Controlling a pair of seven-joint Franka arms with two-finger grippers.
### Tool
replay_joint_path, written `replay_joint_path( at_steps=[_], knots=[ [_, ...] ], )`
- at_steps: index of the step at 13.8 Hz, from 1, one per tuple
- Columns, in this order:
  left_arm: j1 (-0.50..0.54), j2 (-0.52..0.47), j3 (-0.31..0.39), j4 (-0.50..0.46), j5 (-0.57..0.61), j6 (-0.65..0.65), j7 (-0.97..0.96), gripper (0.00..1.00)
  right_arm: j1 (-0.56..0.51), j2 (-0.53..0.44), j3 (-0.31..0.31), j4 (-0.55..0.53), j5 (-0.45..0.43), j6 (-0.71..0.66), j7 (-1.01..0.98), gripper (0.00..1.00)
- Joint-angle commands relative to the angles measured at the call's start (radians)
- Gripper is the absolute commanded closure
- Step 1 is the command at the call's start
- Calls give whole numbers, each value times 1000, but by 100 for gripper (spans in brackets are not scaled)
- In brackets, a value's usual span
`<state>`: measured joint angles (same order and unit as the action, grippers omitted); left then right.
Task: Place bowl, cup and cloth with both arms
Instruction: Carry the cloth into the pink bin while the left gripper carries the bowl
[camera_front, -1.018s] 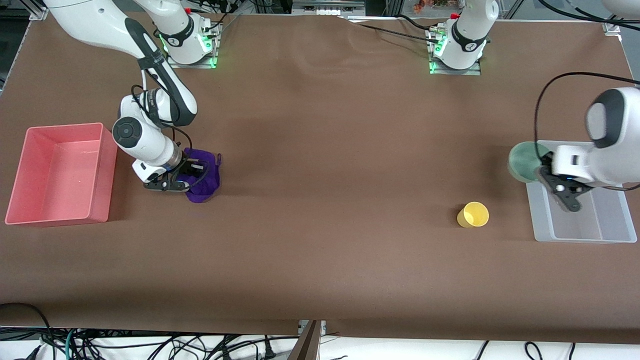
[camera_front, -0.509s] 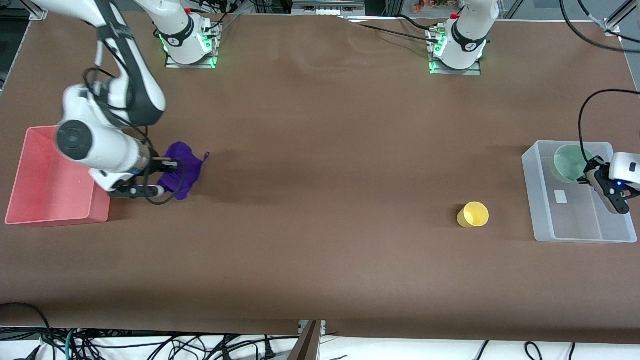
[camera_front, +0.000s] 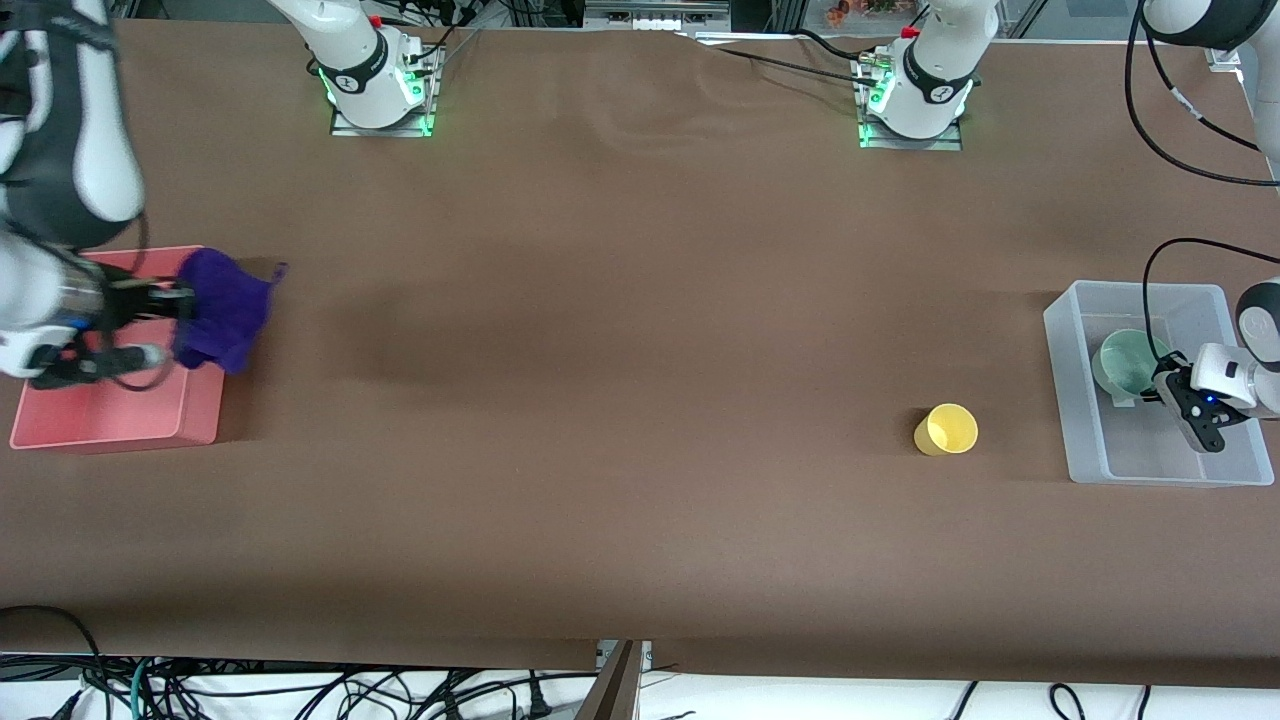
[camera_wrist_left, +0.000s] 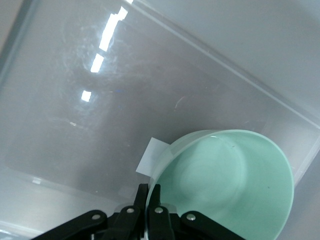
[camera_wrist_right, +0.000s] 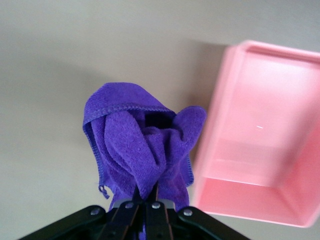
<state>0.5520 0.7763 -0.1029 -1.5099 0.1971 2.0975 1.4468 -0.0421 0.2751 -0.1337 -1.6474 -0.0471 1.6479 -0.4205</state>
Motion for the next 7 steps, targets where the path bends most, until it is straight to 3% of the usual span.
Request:
replay_joint_path(
  at_steps=[1, 2, 3, 7],
  knots=[
    [5, 12, -11, 33, 9, -13, 20, 65, 4, 16, -92, 17, -5, -22, -125, 100],
    [6, 8, -12, 34, 4, -14, 24, 16, 4, 21, -119, 15, -10, -20, -130, 100],
    [8, -2, -14, 37, 4, -17, 24, 0, 2, 26, -141, 12, -28, -13, -133, 100],
    [-20, -103, -27, 40, 4, -83, 12, 0, -13, 36, -175, -21, -77, 51, -141, 100]
  ],
)
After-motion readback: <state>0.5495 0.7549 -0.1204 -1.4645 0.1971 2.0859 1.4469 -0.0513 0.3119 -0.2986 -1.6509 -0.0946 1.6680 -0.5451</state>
